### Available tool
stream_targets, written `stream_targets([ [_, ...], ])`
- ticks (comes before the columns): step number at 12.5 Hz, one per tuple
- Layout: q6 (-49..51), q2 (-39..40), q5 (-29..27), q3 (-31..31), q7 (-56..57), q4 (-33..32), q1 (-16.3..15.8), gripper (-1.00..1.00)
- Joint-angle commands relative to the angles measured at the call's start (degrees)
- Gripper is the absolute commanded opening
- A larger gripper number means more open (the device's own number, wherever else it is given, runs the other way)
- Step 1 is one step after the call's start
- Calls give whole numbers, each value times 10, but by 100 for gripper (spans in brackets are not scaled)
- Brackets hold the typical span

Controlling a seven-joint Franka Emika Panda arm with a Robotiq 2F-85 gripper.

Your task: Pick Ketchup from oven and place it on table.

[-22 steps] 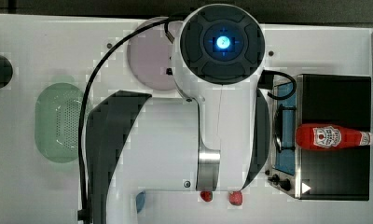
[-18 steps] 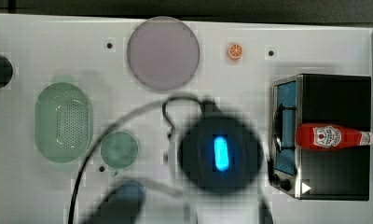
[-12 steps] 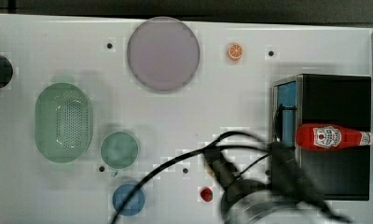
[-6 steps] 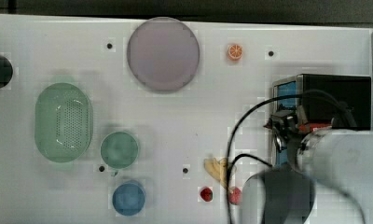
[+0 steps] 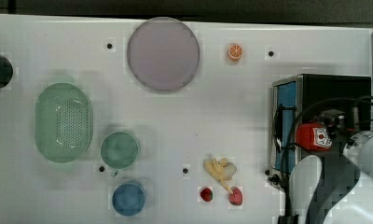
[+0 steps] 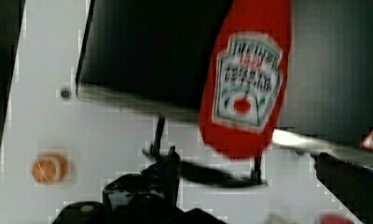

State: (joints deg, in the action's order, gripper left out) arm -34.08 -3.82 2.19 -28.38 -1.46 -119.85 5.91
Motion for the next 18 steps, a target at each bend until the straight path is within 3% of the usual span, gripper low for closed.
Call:
stream_targets([
  [1, -60, 54, 7, -22, 14, 17, 0, 100],
  [4, -65, 95, -11, -41, 13, 22, 2, 100],
  [6, -65, 117, -58, -48, 13, 21, 4, 100],
  [9, -87, 127, -58, -48, 13, 25, 5, 98],
  [10, -87, 128, -58, -49, 13, 23, 7, 78],
  [11, -88, 132, -58, -49, 13, 22, 7, 40],
  [13, -88, 136, -58, -49, 13, 25, 6, 1],
  [15, -73, 114, -58, -35, 14, 57, -2, 1],
  [18, 36, 72, -58, -1, 13, 91, -18, 1],
])
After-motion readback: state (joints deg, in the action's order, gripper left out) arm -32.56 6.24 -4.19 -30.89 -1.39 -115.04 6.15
